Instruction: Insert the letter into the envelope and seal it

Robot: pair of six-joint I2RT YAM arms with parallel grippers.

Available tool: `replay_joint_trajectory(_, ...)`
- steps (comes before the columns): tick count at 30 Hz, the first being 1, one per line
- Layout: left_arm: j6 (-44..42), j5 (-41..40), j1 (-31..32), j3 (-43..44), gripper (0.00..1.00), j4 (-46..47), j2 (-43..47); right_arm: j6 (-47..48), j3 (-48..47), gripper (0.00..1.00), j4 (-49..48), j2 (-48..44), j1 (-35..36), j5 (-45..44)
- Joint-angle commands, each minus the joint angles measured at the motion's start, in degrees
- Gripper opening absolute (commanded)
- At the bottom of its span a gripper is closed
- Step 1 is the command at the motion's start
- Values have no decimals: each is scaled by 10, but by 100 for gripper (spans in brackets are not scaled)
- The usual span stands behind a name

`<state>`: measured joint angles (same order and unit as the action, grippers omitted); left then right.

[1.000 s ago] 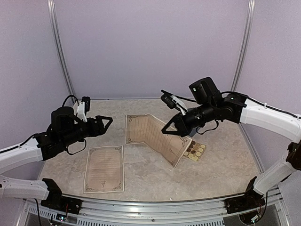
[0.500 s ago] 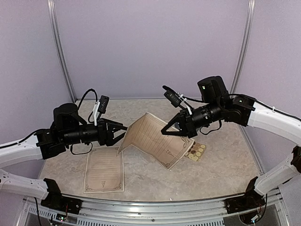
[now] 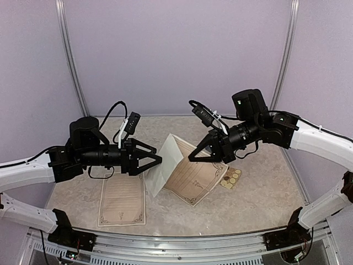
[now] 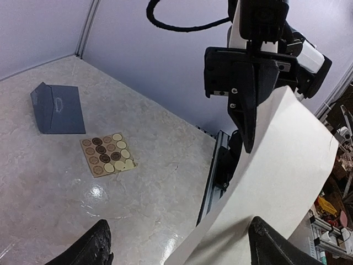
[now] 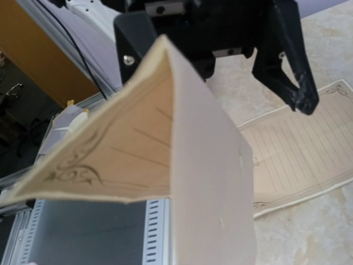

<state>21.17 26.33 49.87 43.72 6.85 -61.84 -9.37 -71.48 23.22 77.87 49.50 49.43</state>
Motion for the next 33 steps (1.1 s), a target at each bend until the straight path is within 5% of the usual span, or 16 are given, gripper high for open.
replay_joint_trajectory(1, -17, 51, 8, 27, 76, 10, -16, 14, 3, 0, -8, 2, 4, 31)
replay_joint_trajectory(6, -19, 78, 13, 37, 55, 3, -27, 21, -1, 0, -2, 6, 4, 33)
replay_joint_trajectory(19, -10, 111, 18, 38, 21, 4, -42, 22, -19, 0, 11, 24, 3, 3)
replay_joint_trajectory(23, -8, 117, 20, 40, 18, -1, -49, 18, -24, 0, 11, 26, 3, -4)
replay_joint_trajectory(27, -8, 106, 23, 38, 0, -1, -51, 5, -26, 0, 9, 24, -1, -29)
replay_joint_trajectory(28, -7, 92, 23, 35, 0, 3, -48, -3, -24, 4, 5, 21, -5, -39)
replay_joint_trajectory(33, 39, 50, 23, -12, 0, 90, -4, -85, 30, 60, -70, -20, -54, -73)
